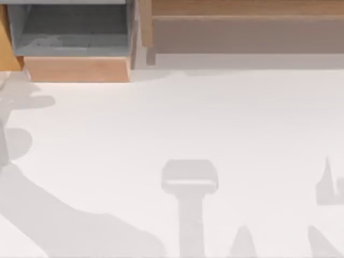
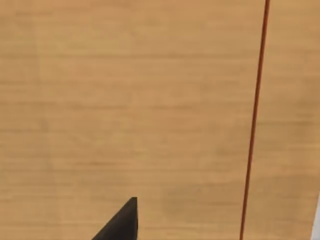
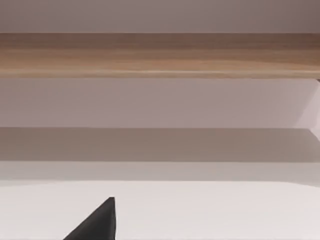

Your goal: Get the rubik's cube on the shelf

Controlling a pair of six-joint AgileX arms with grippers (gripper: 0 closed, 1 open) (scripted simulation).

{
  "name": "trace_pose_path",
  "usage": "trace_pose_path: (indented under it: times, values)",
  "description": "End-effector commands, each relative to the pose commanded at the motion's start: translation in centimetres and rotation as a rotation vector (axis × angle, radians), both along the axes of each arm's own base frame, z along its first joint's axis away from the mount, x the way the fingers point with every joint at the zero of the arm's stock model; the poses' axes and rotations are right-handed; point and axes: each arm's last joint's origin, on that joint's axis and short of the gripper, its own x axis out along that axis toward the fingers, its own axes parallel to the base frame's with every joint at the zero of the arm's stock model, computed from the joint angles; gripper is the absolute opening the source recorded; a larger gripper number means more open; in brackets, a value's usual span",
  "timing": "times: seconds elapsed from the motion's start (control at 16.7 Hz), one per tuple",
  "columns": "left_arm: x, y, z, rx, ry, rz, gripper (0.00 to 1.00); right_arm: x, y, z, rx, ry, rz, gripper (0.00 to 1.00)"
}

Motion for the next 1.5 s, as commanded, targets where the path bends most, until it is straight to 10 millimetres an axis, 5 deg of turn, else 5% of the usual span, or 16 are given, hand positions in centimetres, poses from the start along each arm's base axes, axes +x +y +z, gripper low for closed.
trace_pose_path:
  times: [0.54,1.14,1.5]
  values:
    - [0.0,0.0,0.0,0.000,0.000,0.000,0.02,0.0,0.0,0.0,0.000,0.000,0.000,1.00]
    - [-0.2,0.2,-0.5,-0.012,0.016,0.004,0.00,0.0,0.0,0.0,0.000,0.000,0.000,1.00]
    - [-4.7,0.2,-0.7,-0.020,0.028,0.001,0.00,0.0,0.0,0.0,0.000,0.000,0.000,1.00]
